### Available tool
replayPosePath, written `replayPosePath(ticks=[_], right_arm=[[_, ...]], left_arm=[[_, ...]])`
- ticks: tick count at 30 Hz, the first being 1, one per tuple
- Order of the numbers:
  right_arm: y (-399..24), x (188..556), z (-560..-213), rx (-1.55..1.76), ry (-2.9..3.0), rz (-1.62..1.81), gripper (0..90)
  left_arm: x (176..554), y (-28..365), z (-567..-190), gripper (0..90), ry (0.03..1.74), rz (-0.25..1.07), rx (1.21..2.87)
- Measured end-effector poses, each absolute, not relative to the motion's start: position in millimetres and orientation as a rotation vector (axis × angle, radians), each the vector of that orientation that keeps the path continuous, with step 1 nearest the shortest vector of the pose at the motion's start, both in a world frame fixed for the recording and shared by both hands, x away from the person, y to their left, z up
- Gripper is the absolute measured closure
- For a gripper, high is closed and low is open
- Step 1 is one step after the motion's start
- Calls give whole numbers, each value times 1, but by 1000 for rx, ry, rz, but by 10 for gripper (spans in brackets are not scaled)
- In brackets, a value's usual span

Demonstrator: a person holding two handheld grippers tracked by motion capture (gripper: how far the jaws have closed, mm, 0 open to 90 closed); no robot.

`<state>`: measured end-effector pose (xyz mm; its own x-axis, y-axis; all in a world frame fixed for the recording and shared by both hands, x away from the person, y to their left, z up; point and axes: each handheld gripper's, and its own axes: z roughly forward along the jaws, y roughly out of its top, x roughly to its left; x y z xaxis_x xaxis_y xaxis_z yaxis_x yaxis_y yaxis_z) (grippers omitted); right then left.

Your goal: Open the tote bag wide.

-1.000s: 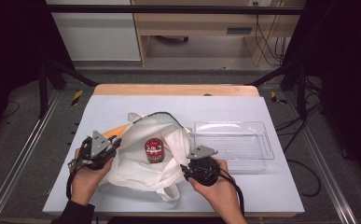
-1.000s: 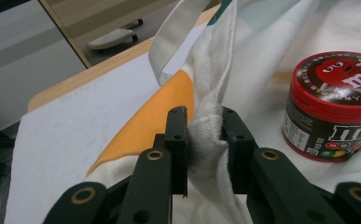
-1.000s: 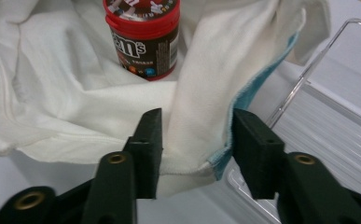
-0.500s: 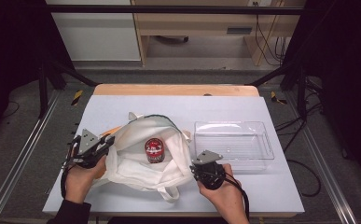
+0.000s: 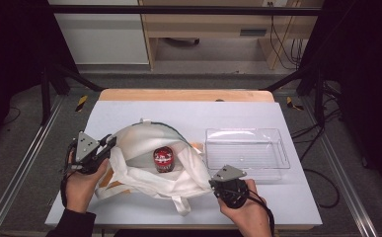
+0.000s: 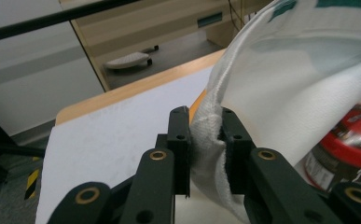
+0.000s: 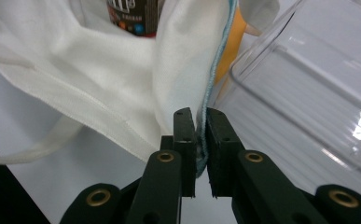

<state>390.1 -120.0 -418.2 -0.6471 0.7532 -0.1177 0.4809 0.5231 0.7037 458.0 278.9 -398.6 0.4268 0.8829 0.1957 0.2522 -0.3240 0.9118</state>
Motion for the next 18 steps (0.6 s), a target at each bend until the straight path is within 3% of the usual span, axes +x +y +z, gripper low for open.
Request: replayPosePath(ticks=[9, 18], right_arm=[[-119, 400, -446, 1061, 2419, 855, 844], [-121, 404, -453, 1087, 2429, 865, 844]], left_arm=[[470, 285, -421, 778, 1033, 867, 1869], [474, 289, -427, 781, 1066, 847, 1868]])
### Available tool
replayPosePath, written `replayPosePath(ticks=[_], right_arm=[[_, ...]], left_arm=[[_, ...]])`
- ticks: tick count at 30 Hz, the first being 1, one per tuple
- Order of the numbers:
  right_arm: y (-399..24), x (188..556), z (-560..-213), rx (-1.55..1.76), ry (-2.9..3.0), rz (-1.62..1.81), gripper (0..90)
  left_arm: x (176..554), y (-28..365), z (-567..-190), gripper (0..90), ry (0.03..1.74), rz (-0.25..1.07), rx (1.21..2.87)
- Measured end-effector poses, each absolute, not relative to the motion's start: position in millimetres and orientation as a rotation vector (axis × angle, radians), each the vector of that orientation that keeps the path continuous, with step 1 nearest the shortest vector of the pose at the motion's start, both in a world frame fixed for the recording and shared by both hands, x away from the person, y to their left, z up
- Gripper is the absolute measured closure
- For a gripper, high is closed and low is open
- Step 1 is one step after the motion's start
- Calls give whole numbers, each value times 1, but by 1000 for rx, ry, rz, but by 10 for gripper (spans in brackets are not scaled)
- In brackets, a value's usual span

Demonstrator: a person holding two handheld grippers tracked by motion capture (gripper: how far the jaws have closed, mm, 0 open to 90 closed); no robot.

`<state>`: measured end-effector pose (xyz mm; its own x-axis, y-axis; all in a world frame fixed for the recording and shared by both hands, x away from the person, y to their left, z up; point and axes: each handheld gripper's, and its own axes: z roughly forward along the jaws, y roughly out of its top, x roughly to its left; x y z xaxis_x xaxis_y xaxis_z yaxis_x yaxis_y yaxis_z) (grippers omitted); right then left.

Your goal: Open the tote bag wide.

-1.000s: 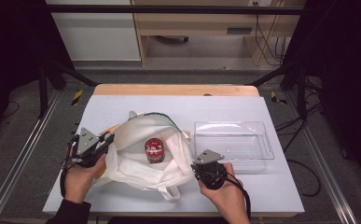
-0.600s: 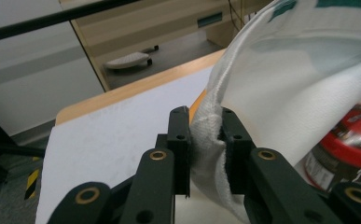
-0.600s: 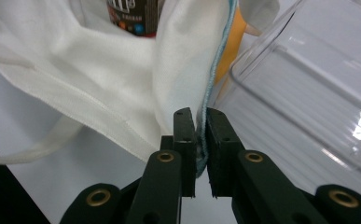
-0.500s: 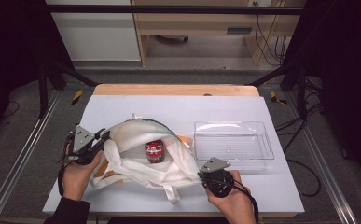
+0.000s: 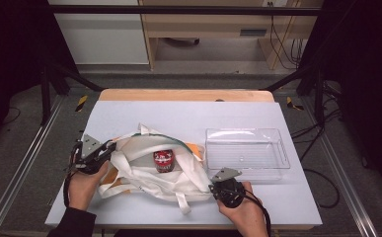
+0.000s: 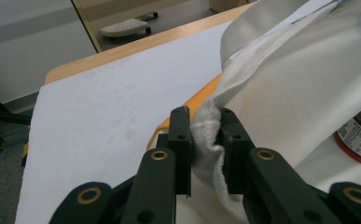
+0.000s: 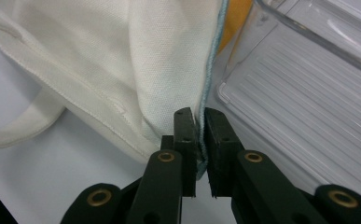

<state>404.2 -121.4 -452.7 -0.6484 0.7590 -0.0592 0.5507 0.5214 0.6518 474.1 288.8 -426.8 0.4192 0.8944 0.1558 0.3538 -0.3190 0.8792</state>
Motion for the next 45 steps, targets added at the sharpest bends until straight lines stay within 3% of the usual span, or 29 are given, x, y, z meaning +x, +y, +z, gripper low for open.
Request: replayPosePath(ticks=[11, 23, 25, 28, 33, 40, 45], right_arm=[[-128, 400, -443, 1083, 2401, 882, 849], [-125, 403, -455, 1088, 2409, 874, 834], [-126, 403, -455, 1081, 2398, 884, 789], [-128, 403, -453, 1087, 2372, 891, 645], [-130, 396, -443, 1030, 2365, 939, 546], [-135, 382, -423, 998, 2353, 1018, 498], [-126, 387, -388, 894, 2329, 1124, 443]], left_arm=[[474, 297, -426, 787, 1094, 860, 1831], [478, 297, -438, 777, 1101, 816, 1842], [477, 297, -436, 750, 1106, 825, 1834], [472, 297, -432, 661, 1102, 848, 1816], [460, 296, -422, 527, 1092, 885, 1777], [435, 301, -409, 484, 1061, 902, 1755], [417, 290, -404, 467, 1005, 881, 1782]])
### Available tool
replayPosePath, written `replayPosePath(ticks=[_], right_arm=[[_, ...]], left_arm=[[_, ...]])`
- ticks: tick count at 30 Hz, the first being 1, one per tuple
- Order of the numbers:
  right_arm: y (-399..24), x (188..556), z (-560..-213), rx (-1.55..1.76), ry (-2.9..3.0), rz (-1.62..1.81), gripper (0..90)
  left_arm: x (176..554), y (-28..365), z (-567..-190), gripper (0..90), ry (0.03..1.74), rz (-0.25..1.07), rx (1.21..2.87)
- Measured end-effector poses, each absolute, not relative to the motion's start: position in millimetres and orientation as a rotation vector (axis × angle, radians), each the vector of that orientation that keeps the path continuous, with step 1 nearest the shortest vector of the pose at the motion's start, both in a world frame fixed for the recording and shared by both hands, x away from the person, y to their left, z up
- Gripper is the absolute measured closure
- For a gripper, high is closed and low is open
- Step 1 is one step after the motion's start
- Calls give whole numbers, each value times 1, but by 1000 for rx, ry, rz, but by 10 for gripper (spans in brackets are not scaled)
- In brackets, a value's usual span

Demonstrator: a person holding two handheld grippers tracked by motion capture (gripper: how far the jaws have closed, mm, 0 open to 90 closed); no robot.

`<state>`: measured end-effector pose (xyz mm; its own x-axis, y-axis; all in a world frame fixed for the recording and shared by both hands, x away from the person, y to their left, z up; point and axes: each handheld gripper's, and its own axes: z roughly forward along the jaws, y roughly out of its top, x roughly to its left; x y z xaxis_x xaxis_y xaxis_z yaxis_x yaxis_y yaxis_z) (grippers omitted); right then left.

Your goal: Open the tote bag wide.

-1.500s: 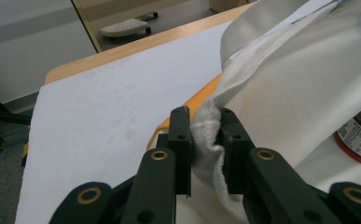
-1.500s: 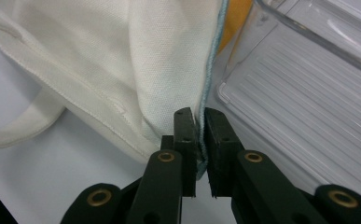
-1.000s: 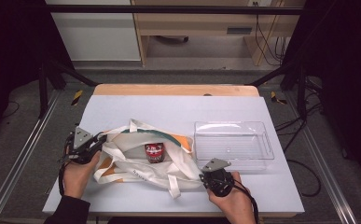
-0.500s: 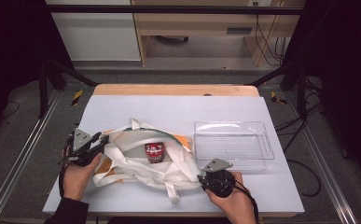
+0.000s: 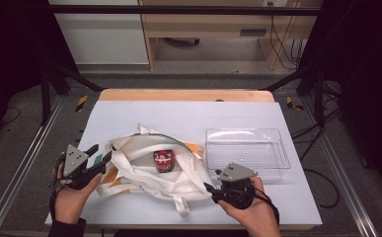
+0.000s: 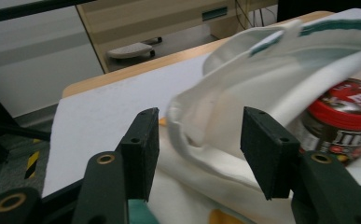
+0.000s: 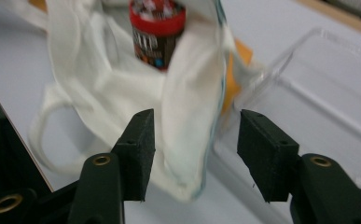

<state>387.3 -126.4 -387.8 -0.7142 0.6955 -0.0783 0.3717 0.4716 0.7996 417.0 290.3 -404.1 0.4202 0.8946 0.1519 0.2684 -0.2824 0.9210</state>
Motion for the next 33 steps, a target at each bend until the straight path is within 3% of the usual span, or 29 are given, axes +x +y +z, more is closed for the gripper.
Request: replayPosePath(ticks=[6, 13, 21, 33], right_arm=[[-86, 421, -354, 704, 2398, 1061, 267], [-33, 485, -348, 619, 2509, 966, 175], [3, 535, -361, 541, 2615, 842, 277], [12, 538, -376, 401, 2676, 677, 520]], left_arm=[[388, 278, -409, 422, 950, 884, 1829], [387, 276, -429, 380, 991, 848, 1823], [388, 275, -434, 378, 995, 814, 1816], [385, 270, -437, 398, 971, 829, 1834]])
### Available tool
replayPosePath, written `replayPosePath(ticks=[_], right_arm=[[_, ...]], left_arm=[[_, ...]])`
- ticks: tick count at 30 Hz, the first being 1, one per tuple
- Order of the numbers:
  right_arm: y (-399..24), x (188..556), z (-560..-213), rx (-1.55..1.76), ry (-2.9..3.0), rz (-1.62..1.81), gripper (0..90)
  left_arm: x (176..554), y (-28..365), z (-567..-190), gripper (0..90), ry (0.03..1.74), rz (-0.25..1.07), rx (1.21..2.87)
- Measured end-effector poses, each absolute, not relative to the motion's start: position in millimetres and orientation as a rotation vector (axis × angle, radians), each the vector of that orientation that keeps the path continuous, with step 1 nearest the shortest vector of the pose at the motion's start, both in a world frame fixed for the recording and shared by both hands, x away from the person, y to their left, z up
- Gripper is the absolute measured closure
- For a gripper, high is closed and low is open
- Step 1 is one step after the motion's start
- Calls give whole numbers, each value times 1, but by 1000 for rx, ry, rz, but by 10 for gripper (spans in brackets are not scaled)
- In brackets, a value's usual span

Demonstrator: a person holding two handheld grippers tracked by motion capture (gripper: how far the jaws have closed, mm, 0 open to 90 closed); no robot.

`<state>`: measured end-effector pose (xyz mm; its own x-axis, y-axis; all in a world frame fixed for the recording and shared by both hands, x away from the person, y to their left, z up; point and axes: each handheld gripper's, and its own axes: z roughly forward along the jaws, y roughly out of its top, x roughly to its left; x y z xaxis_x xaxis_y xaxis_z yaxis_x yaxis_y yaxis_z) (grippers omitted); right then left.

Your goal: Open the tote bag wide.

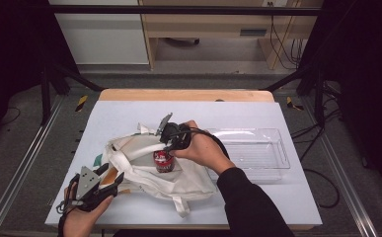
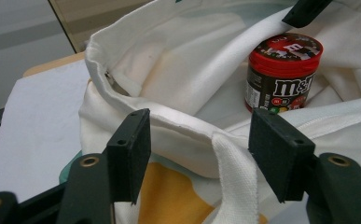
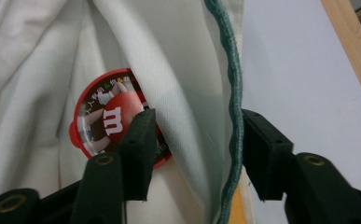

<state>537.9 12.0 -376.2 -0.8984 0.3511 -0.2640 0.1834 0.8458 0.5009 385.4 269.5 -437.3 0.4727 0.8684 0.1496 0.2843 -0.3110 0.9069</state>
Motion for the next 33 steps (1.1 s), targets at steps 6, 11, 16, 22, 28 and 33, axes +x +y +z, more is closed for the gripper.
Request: replayPosePath(ticks=[6, 11, 16, 22, 28, 33], right_arm=[[15, 536, -378, 364, 2673, 631, 592], [15, 536, -376, 345, 2653, 618, 795], [11, 542, -373, 398, 2654, 668, 855], [7, 554, -371, 533, 2644, 729, 861], [4, 572, -373, 673, 2621, 748, 862], [5, 580, -381, 716, 2637, 697, 858]], left_arm=[[386, 268, -439, 403, 963, 815, 1851], [386, 268, -440, 403, 965, 813, 1858], [386, 267, -440, 426, 959, 805, 1866], [387, 267, -441, 482, 965, 772, 1885], [390, 268, -444, 510, 978, 753, 1919], [392, 268, -445, 522, 982, 737, 1924]])
